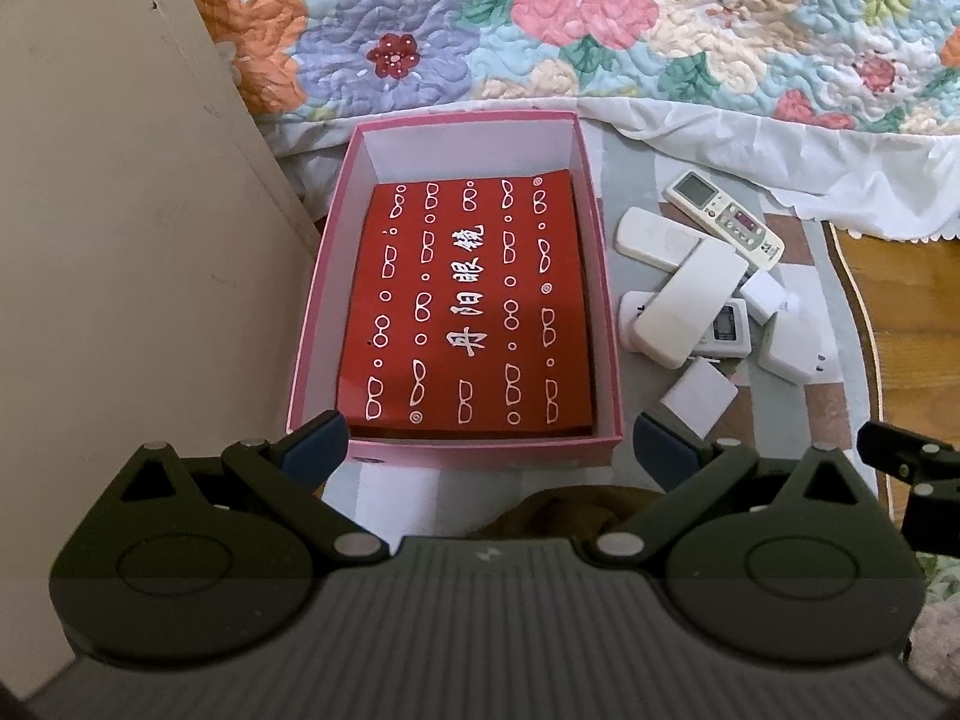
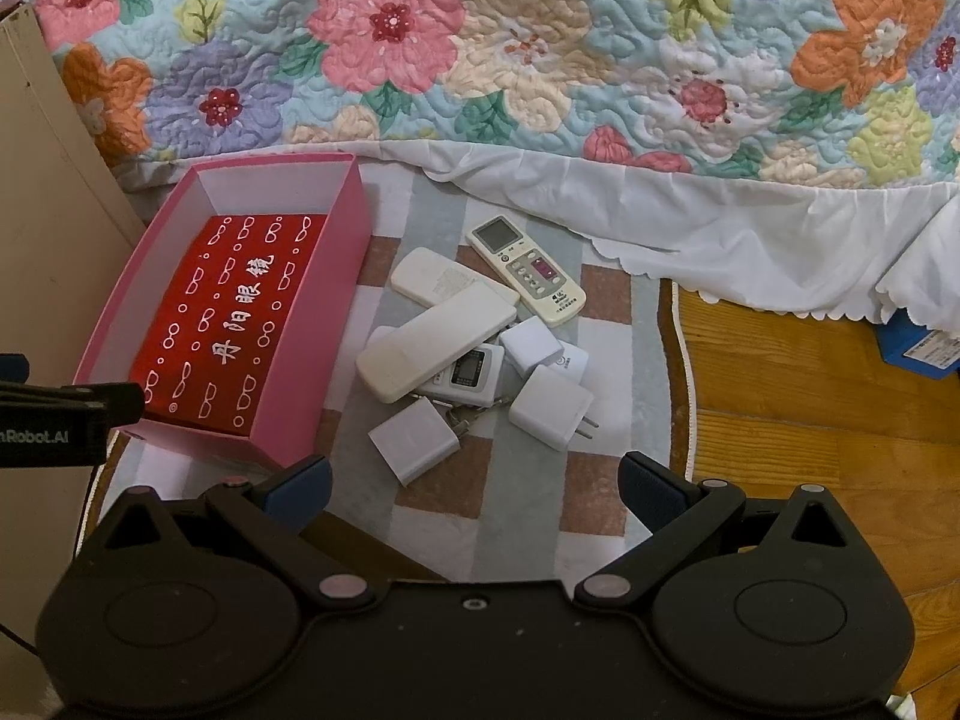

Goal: Organize rigid objects

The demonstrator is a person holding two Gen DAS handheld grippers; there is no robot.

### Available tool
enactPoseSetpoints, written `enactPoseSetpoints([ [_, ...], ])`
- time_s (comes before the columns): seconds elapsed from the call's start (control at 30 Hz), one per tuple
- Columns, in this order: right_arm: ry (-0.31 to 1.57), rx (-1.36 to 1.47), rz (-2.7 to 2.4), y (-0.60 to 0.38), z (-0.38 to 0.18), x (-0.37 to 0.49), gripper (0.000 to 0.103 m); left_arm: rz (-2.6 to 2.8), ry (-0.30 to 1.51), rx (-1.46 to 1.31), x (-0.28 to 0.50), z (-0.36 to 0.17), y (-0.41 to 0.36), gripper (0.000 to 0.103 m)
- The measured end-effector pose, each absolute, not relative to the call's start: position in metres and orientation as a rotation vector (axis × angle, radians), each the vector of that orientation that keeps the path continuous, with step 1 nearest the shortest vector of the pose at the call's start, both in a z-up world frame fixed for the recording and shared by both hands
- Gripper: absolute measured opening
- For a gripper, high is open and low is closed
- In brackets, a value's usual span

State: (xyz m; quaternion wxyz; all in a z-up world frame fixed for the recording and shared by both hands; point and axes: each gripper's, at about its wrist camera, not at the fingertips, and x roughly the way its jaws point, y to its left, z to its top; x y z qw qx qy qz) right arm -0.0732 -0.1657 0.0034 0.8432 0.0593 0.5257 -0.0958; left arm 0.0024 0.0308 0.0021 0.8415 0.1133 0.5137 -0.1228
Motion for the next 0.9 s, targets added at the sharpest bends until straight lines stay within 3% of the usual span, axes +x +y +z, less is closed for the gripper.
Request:
enactPoseSetpoints([
  [0.3,1.116,0.125,-0.200,-0.166,0.002,-0.073,0.103,-0.267,1.103,0.144,0.006,0.003,0.039,0.102],
  [0.43,1.098,0.110,-0.232,-0.165,0.006,-0.074,0.103,-0.305,1.063,0.151,0.007,0.007,0.042,0.096],
  [0.77,0.708,-0.074,-0.185,-0.160,0.053,-0.070,0.103,-0.331,0.894,0.212,0.034,0.044,0.051,0.096],
  [0.9,0.707,-0.064,-0.162,-0.170,0.045,-0.042,0.102,-0.346,0.896,0.234,0.053,0.043,0.056,0.096],
])
